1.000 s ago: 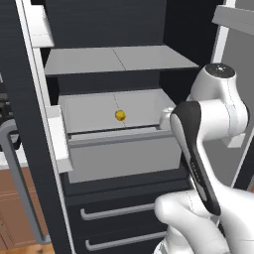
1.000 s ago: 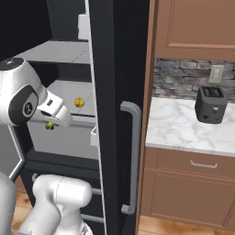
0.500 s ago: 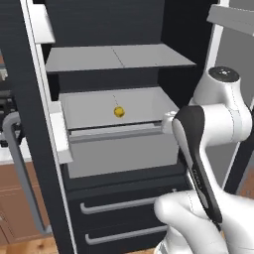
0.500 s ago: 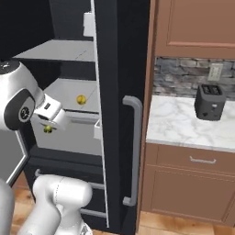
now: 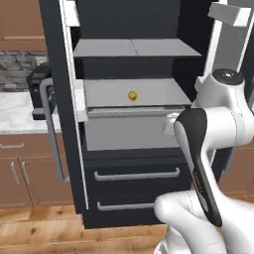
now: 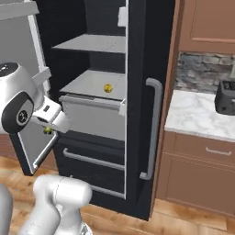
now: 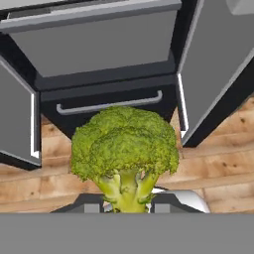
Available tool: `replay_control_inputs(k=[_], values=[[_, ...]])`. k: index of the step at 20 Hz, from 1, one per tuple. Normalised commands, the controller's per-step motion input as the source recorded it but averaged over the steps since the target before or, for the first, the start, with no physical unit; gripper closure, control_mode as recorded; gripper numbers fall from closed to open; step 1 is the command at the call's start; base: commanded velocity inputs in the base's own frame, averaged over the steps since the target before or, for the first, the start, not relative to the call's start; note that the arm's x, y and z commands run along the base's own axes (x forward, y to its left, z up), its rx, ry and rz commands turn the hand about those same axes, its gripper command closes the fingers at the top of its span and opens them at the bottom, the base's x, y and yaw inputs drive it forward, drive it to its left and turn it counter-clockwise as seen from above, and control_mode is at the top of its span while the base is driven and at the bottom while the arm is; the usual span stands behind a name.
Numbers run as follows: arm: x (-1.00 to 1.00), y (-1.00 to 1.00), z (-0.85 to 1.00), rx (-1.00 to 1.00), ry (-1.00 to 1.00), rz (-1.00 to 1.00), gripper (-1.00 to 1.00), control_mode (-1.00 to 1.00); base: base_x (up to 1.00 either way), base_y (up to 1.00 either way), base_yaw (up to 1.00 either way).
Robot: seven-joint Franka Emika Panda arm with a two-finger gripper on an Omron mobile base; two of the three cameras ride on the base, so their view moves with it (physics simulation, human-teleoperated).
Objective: Place the cold items (broccoli and lemon) from the fridge in one tupperware on the dining counter. Place the warm items (kebab skewer and hot dog) in the stove area in another tupperware.
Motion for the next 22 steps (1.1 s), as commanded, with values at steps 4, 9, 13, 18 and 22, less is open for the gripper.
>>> replay_control_inputs(k=[4,9,13,18,22], values=[[0.00,0.00,0.00,0.00,0.00,0.00,1.00,1.00,-0.06,0.08,0.79],[0.00,0.00,0.00,0.00,0.00,0.00,1.00,1.00,-0.05,0.35,0.96],[0.00,0.00,0.00,0.00,0.00,0.00,1.00,1.00,-0.18,0.27,1.00],[0.00,0.00,0.00,0.00,0.00,0.00,1.00,1.00,-0.31,0.42,0.98],[0.00,0.00,0.00,0.00,0.00,0.00,1.00,1.00,-0.21,0.56,0.95]])
